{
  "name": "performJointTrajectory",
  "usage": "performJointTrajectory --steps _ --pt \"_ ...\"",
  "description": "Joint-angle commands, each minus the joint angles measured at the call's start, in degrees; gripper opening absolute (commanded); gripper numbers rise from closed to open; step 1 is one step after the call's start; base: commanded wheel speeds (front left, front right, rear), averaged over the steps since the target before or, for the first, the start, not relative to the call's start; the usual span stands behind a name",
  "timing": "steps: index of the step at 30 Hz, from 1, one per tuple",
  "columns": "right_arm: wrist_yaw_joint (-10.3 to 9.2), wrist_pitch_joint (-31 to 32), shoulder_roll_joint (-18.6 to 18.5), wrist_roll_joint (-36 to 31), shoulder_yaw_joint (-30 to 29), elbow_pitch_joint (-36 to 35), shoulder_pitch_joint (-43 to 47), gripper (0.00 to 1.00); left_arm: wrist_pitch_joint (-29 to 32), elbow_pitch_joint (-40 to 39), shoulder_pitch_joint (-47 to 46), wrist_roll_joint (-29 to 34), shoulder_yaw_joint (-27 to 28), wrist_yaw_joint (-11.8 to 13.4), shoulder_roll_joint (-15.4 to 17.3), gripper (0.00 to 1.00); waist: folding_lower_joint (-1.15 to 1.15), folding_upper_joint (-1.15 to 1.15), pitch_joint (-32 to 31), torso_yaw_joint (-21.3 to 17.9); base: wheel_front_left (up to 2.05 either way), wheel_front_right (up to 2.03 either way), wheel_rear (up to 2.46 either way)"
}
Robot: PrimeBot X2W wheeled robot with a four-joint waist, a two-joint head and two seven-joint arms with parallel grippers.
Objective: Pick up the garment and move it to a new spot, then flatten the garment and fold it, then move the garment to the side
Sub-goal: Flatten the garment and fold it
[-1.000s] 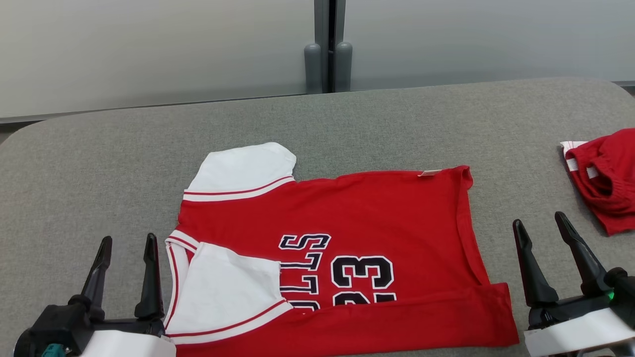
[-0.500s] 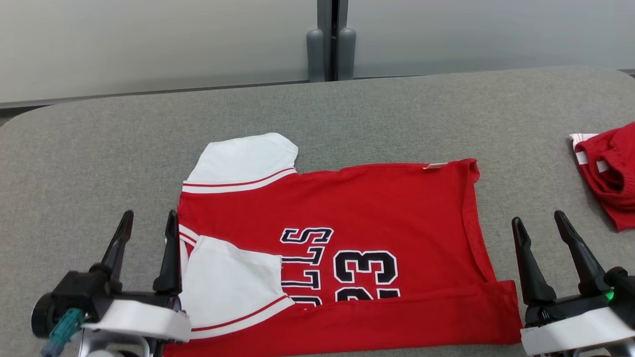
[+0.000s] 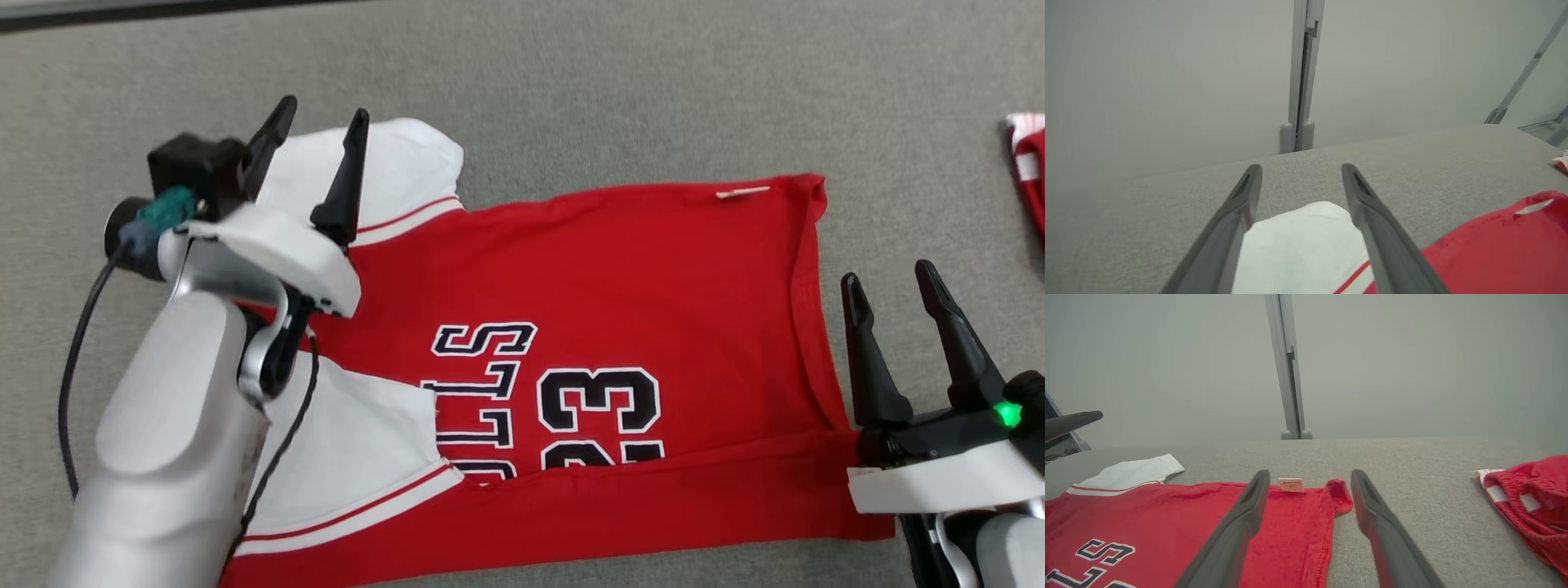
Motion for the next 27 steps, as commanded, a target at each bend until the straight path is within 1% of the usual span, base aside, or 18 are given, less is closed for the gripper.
performJointTrajectory --steps 1,8,11,12,13,14,18,20,22,27 --pt "-0.02 -0.44 0.07 0.13 0.18 0.14 -0.78 1.0 -0.16 1.12 -1.4 -0.06 0.0 -0.33 0.27 1.0 0.0 0.0 2.75 -1.37 0.0 0.0 0.0" --pt "-0.02 -1.77 0.4 0.64 0.72 2.78 -3.09 1.0 3.06 20.38 -10.34 -1.13 -0.7 -1.73 -0.59 1.0 0.0 0.0 4.38 -2.78 0.0 0.0 0.0" --pt "-0.02 -2.21 0.17 0.88 0.55 3.5 -3.54 1.0 5.17 27.16 -12.12 -1.2 -1.04 -1.26 -1.01 1.0 0.0 0.0 4.48 -2.78 0.0 0.0 0.0" --pt "-0.02 -2.27 0.03 0.96 0.41 3.76 -3.63 1.0 5.43 28.8 -12.41 -1.47 -1.12 -1.47 -1.3 0.75 0.0 0.0 4.5 -2.74 0.0 0.0 0.0" --pt "-0.02 -2.23 -0.06 1.18 0.28 4.03 -3.84 1.0 5.13 30.06 -13.0 -1.58 -1.2 -1.71 -1.4 0.3 0.0 0.0 4.54 -2.73 0.0 0.0 0.0" --pt "-0.02 -2.18 -0.16 1.5 0.13 4.32 -4.24 1.0 4.72 31.29 -13.59 -1.33 -1.43 -1.75 -1.42 0.0 0.0 0.0 4.56 -2.74 0.0 0.0 0.0" --pt "-0.02 -2.18 -1.66 3.41 -0.9 5.95 -7.2 1.0 0.64 33.77 -15.46 -0.63 -1.91 -1.75 -2.04 0.0 0.0 0.0 4.59 -2.49 0.0 0.0 0.0" --pt "-0.02 -1.58 -3.28 4.38 -1.16 7.87 -9.23 1.0 -1.29 34.74 -16.07 -1.0 -1.92 -2.11 -2.67 0.0 0.0 0.0 4.55 -1.95 0.0 0.0 0.0" --pt "-0.02 -1.06 -4.88 5.11 -0.57 9.78 -11.97 1.0 -2.65 35.9 -16.72 -1.32 -2.02 -2.32 -3.26 0.0 0.0 0.0 4.52 -1.18 0.0 0.0 0.0" --pt "-0.02 0.55 -7.23 7.07 2.57 15.22 -19.21 1.0 -5.8 37.6 -17.99 -1.96 -2.62 -2.99 -4.55 0.0 0.0 0.0 5.2 0.61 0.0 0.0 0.0"
